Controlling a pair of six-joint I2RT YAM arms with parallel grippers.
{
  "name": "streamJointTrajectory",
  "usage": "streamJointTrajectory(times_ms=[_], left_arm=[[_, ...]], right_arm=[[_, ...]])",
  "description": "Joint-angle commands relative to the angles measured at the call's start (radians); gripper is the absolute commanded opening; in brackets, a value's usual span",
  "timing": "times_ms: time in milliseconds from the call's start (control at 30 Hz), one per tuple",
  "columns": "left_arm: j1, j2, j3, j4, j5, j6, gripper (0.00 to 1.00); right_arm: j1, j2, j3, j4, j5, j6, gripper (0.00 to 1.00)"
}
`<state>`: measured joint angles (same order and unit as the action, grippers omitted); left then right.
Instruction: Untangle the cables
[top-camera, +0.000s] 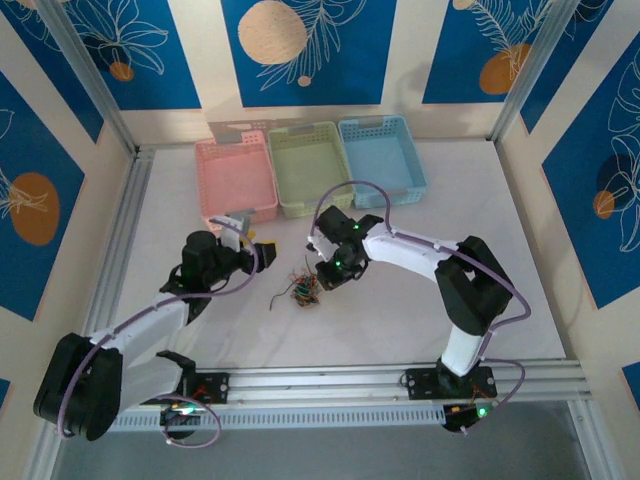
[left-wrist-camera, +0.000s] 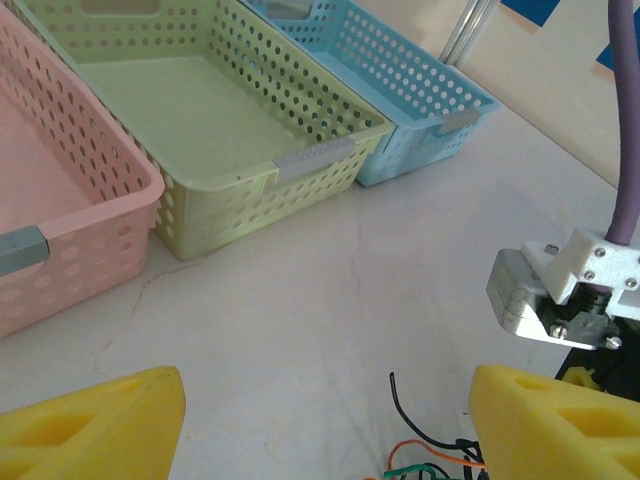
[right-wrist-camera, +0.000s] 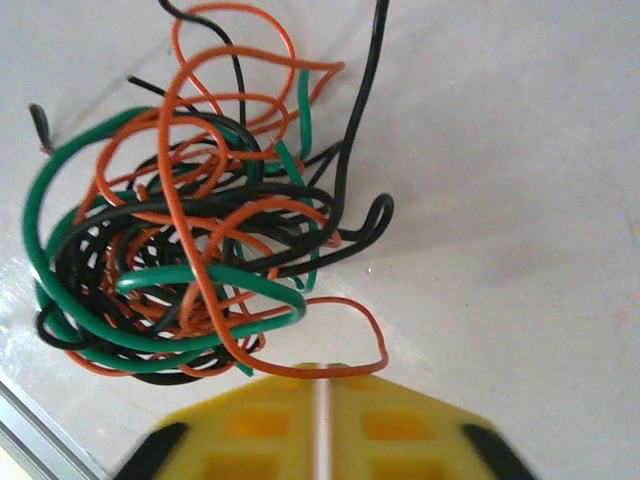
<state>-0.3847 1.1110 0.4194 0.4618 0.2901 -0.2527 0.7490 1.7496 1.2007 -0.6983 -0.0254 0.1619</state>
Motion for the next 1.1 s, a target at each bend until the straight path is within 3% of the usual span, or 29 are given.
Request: streamJointTrajectory(times_ms=[0, 233, 367, 433, 533, 733, 1067], left_arm=[[-0.006, -0.011, -0.022, 0.055, -0.009, -0.005, 0.76], [-0.007, -0.002, -0.027, 0.061, -0.011, -0.009, 0.76], [-0.006, -0.005, -0.033, 0.069, -0.015, -0.01, 0.76], [-0.006, -0.004, -0.034, 0.07, -0.017, -0.011, 0.76], [-0.006, -0.003, -0.036, 0.072, -0.016, -0.013, 0.76], [-0.006, -0.009, -0.041, 0.074, -0.019, -0.015, 0.76], [-0.006, -0.003, -0.039, 0.07, -0.022, -0.017, 0.76]], right_arm=[[-0.001, -0.018, 0.044, -0.007, 0.007, -0.027, 0.0], [-0.004, -0.062, 0.043, 0.044, 0.018, -0.073, 0.0], [0.001, -0.043, 0.039, 0.028, 0.085, -0.095, 0.44], [0.0, -0.034, 0.034, 0.027, 0.109, -0.099, 0.51], [0.003, -0.009, 0.045, 0.008, 0.11, -0.114, 0.51], [0.006, 0.029, 0.07, -0.02, 0.1, -0.132, 0.42], [0.02, -0.019, 0.065, -0.011, 0.109, -0.133, 0.46]])
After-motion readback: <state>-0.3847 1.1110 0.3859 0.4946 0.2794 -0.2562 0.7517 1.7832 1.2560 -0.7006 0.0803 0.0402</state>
